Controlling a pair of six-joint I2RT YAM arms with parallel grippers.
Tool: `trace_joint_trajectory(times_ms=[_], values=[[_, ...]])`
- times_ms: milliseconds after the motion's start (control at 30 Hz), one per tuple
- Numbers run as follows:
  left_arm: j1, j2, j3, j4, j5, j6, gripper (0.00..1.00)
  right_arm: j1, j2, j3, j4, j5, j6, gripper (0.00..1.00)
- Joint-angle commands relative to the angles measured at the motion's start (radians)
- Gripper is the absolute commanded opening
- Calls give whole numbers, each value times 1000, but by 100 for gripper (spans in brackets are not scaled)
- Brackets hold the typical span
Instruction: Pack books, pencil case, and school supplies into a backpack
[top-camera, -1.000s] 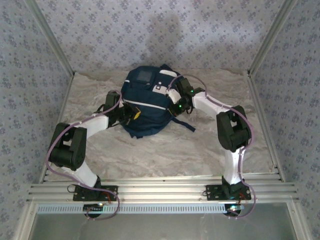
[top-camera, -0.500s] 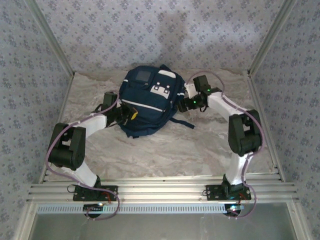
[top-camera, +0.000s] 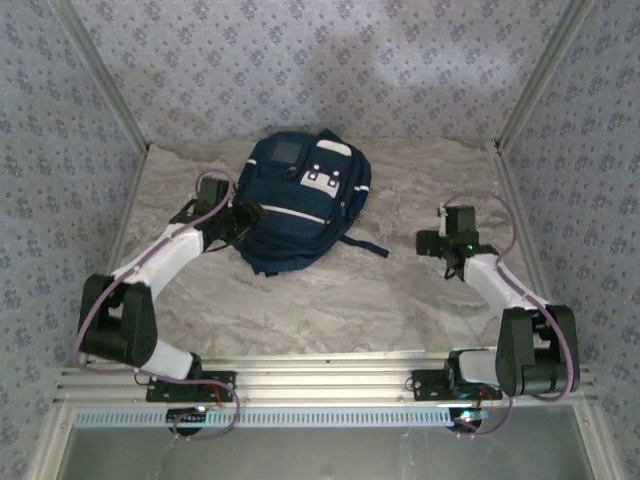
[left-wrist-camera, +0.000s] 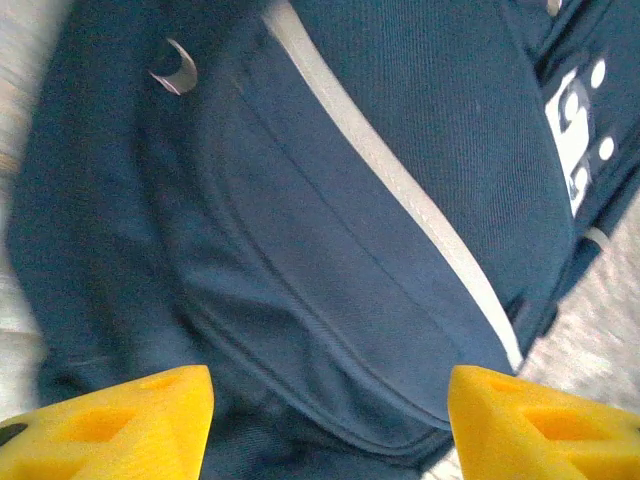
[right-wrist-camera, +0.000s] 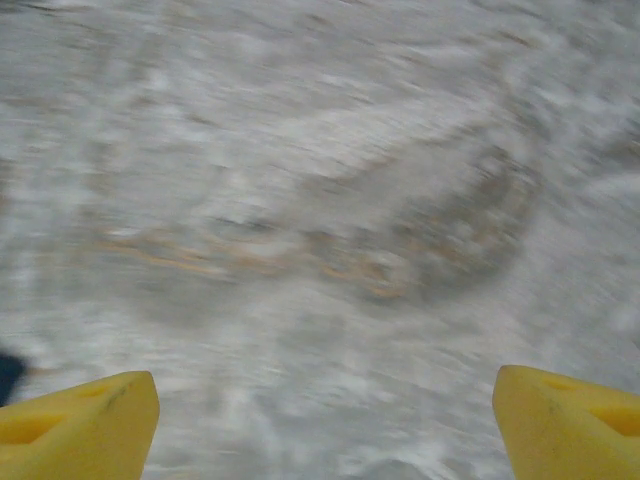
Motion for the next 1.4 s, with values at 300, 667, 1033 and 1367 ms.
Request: trace_joint_trajectory(times_ms=[300, 667, 1033, 1367], values=[[91, -208, -218, 109, -897, 497, 77, -41, 85, -208, 673, 96, -52, 89], [256, -137, -501, 719, -600, 692, 83, -43, 252, -281, 997, 98, -46, 100], [274, 59, -553, 1047, -334, 820, 99, -39, 248, -280, 979, 120, -42, 100], [269, 96, -605, 1176, -329, 828, 99, -40, 247, -279, 978, 119, -40, 100]])
